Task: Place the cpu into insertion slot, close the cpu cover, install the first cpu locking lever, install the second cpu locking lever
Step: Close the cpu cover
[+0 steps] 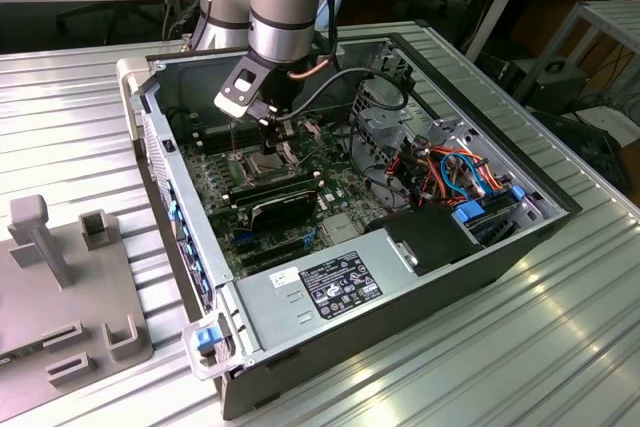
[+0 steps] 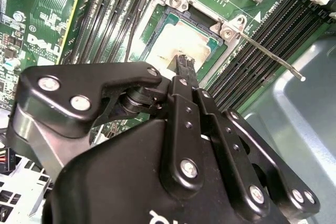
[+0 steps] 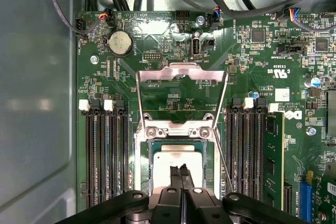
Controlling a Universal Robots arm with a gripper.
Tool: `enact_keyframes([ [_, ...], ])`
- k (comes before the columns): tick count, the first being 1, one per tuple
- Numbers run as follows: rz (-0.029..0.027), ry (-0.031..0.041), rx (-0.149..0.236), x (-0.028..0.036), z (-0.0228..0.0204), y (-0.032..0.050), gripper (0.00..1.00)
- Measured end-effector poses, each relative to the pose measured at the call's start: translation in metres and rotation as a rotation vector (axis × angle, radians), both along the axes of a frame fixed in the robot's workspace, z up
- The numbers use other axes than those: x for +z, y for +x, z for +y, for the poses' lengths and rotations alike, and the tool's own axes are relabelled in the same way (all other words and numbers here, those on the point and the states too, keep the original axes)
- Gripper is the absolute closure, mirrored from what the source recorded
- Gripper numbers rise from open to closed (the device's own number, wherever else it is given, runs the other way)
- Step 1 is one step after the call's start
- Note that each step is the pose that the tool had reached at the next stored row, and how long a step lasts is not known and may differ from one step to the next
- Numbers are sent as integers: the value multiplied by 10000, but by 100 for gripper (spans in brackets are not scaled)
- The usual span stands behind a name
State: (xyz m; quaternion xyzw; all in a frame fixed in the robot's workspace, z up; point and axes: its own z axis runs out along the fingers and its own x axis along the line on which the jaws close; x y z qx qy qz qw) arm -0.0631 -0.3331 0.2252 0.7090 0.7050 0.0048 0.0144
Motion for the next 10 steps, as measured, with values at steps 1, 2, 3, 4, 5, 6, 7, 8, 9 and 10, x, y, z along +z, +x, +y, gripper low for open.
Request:
enact_keyframes([
  [1,0,0,0,0,0,0,89],
  [2,0,0,0,0,0,0,89],
  [3,0,0,0,0,0,-1,89],
  [4,0,0,0,0,0,-1,89],
  [5,1,-1,0,3,-1,-2,89],
  [6,0,0,0,49,0,-1,89],
  [7,0,0,-1,76,0,-1,89],
  [8,0,0,-1,107,0,-1,89],
  [9,-1,1,-1,156,0,-1,89],
  [10,0,0,-1,186,0,-1,89],
])
